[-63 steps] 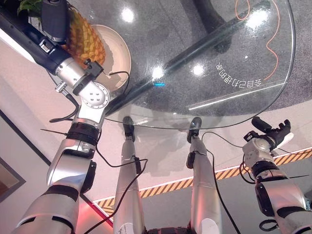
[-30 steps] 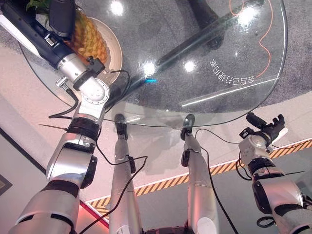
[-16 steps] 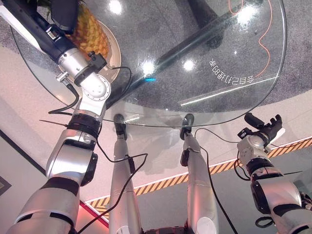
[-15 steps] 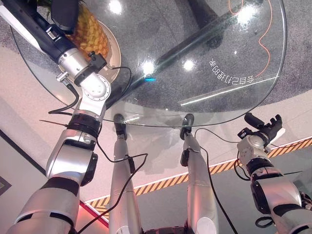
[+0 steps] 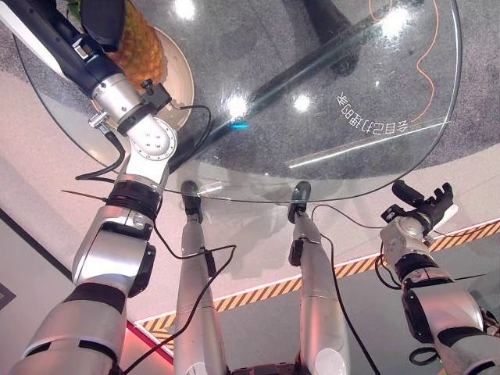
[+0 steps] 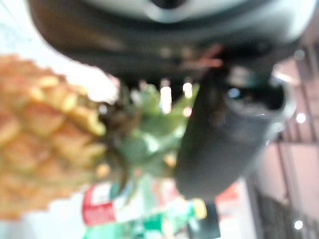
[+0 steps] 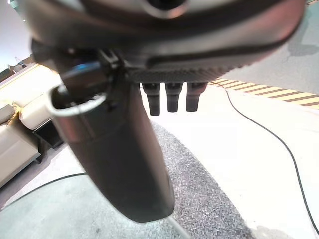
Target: Pick up the fruit to the plate
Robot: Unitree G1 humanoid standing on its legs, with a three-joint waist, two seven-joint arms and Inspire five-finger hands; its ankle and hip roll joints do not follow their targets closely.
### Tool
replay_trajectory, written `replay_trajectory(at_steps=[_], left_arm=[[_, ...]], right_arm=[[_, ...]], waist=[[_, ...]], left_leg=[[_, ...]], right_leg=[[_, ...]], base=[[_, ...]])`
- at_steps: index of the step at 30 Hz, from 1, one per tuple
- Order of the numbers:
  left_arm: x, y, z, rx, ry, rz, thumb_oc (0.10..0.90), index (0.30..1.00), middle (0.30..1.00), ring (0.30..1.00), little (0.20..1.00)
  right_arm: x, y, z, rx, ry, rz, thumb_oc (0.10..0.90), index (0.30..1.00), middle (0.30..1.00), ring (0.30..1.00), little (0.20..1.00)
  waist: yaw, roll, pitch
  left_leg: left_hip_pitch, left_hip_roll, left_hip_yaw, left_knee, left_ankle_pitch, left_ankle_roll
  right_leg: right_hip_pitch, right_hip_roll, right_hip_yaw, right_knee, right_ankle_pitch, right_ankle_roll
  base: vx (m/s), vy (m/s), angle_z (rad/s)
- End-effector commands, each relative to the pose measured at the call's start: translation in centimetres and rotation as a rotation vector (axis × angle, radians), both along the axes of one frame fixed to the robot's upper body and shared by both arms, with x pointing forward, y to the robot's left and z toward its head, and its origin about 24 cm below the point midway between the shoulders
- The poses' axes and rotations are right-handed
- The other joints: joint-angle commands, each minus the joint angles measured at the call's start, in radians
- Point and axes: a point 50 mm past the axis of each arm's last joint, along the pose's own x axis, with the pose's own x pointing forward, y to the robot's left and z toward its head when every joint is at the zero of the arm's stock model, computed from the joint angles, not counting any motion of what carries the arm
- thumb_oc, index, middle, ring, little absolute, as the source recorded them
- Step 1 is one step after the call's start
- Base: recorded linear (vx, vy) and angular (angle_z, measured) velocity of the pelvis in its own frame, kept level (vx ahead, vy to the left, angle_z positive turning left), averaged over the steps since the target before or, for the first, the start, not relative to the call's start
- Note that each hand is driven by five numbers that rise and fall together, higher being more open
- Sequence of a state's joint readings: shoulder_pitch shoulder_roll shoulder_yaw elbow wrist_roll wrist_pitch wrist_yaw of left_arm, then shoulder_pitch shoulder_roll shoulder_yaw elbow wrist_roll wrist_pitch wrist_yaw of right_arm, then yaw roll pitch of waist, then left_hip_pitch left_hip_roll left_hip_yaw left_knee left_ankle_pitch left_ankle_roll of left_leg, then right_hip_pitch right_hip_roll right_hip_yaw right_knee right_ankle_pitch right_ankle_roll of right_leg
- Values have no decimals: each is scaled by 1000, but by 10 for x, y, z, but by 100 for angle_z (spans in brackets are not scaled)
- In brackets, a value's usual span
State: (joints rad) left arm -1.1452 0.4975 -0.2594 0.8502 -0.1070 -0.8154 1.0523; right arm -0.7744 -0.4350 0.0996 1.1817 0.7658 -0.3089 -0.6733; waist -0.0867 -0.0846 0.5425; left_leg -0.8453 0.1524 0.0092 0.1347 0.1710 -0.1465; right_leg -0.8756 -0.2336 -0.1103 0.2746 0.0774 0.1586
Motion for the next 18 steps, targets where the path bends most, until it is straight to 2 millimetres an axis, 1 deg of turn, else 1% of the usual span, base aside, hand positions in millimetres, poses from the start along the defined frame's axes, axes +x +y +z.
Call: replay_trajectory(at_steps=[1,18], left_arm=[[-26,8,55,38,-275,-19,372,533,533,533,472],[-30,9,46,62,-294,-35,385,545,545,545,485]], right_arm=[[-11,-13,-4,-63,4,-60,800,900,900,900,900],[-14,-14,-6,-58,2,-65,800,900,900,900,900]], waist=[[32,-50,-23],[50,-50,-23]], left_leg=[[-21,-11,-10,144,-166,19],[-29,-20,-23,172,-183,25]], right_leg=[[29,66,-9,-52,1,-18],[28,58,-17,-39,-2,-15]], base=[[0,0,0],[0,0,0]])
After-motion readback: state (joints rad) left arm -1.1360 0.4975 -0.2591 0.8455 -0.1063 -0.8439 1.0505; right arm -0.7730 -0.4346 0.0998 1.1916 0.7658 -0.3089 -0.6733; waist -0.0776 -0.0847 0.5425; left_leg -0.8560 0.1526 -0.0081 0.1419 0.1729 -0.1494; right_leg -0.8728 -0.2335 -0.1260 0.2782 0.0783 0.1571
